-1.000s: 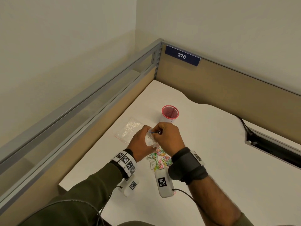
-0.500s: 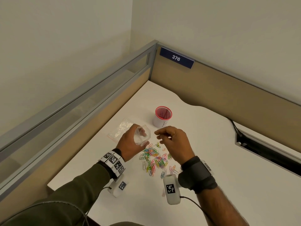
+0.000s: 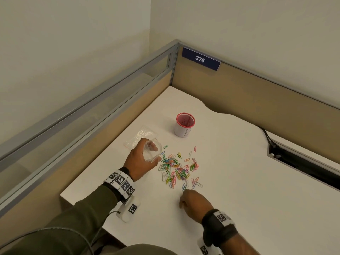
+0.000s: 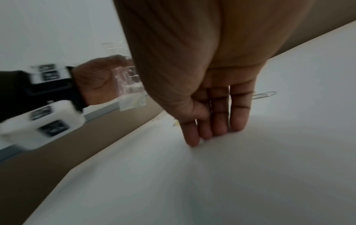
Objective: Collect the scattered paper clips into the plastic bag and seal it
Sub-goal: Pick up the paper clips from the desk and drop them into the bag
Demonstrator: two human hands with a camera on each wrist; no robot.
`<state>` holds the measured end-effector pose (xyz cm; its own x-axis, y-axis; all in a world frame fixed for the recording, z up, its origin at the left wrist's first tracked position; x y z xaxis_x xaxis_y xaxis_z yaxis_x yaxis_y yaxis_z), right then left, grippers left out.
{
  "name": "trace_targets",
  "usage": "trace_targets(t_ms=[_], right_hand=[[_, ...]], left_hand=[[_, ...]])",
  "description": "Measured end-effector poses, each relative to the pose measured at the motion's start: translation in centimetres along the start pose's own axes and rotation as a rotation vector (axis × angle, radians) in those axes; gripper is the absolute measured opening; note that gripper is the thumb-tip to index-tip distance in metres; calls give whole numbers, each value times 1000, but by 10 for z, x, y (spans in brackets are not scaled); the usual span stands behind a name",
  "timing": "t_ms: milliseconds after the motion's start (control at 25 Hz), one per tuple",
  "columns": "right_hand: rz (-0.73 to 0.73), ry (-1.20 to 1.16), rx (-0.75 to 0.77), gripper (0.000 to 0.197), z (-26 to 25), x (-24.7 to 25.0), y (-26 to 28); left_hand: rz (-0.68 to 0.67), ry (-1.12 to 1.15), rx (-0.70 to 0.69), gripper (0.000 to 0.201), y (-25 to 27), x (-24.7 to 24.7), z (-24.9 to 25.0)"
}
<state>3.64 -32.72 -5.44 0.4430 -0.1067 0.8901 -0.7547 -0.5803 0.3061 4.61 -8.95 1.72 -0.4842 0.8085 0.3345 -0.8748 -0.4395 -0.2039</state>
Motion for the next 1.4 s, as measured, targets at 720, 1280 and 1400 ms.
trace_targets(t_ms=[720,1280,1400], right_hand=[[411,-86,-186,24,47,48,-71],[336,107,-145,13,13,31,-94],[392,18,-208,11,19,45,-94]], left_hand=[[-24,-22,17,46,-8,7,-6],[-58,-11,12,48,-12,-1,-3],[-55,-7,21,46,-12,-5,-6]])
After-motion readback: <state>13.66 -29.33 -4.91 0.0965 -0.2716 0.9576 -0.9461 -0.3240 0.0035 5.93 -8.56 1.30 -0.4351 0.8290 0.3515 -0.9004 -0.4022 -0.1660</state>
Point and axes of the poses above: each hand's wrist, its own y-axis away from the middle knuckle, its own x-axis out of the back of the hand, z = x × y, the point moved 6 cm from there along -y, towards the middle knuckle, and after that the axes turned 12 degrees about z, right-handed, at the moved point
